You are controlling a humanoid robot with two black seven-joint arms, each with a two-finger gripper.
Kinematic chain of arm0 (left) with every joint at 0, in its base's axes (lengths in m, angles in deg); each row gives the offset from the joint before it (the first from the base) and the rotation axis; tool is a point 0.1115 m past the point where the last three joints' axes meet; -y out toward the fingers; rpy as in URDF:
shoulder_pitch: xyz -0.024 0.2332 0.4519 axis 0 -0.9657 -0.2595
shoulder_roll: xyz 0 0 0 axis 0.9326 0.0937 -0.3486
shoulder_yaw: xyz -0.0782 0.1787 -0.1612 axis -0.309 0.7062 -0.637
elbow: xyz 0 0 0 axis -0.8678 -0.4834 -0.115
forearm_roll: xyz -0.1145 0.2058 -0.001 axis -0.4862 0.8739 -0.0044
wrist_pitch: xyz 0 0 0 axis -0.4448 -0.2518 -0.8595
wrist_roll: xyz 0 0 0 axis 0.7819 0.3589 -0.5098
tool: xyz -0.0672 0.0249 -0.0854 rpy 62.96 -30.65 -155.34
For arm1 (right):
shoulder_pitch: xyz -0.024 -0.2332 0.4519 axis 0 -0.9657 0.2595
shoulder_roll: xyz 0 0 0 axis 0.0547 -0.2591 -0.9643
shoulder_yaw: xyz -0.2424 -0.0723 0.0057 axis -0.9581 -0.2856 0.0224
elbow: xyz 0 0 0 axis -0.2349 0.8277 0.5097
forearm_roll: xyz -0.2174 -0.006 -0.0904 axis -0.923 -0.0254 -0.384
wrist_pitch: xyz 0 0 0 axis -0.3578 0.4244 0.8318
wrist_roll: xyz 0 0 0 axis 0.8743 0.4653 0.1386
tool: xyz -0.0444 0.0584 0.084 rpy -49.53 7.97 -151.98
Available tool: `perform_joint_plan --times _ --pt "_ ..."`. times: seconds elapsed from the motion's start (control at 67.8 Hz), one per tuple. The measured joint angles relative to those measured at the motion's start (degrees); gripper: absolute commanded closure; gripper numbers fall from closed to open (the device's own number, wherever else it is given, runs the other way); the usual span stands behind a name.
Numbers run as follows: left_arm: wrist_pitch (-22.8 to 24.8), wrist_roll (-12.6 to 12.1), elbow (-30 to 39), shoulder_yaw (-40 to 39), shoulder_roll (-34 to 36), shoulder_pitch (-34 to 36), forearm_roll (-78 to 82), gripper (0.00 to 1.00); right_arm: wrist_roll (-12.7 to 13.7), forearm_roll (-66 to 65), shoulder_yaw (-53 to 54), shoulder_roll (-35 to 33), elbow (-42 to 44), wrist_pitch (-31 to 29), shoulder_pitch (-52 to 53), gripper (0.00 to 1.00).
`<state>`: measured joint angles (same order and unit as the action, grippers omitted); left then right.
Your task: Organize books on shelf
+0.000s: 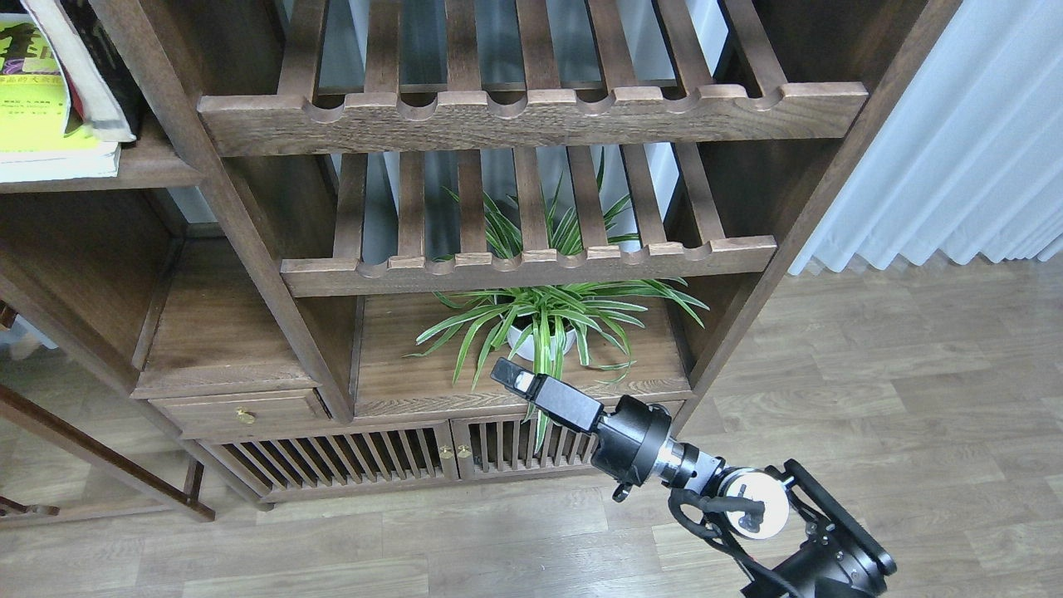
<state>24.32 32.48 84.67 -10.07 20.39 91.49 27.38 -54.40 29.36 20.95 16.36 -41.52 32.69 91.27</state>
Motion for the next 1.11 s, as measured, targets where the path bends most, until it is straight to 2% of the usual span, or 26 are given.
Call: perform_joint_plan --times 0.265,0.575,0.811,0.944,0.959,1.106 --pt "0.0 0.0 6.4 0.1 2.9 0.5 0.5 0.06 0.0 0.0 -0.1 0.0 0.0 0.0 -0.8 0.0" --pt "0.0 0.0 14.2 2.3 12.4 0.0 0.8 0.02 0.0 0.1 -0.4 0.0 -0.1 0.0 -1.9 0.0" --pt "0.0 0.0 15.6 13.4 23.1 -0.3 1.0 0.0 0.0 0.0 -0.4 0.0 -0.1 0.0 -3.3 0.0" --pt "0.0 0.0 17.3 21.9 27.9 -0.4 1.0 0.0 0.0 0.0 -0.2 0.0 -0.1 0.0 -4.1 0.0" --pt "0.0 0.0 18.3 24.9 29.3 -0.4 0.9 0.0 0.0 0.0 -0.2 0.0 -0.1 0.0 -4.3 0.0" --pt "0.0 0.0 20.5 31.1 31.4 -0.4 0.8 0.0 0.0 0.0 0.0 0.0 -0.1 0.0 -5.3 0.0"
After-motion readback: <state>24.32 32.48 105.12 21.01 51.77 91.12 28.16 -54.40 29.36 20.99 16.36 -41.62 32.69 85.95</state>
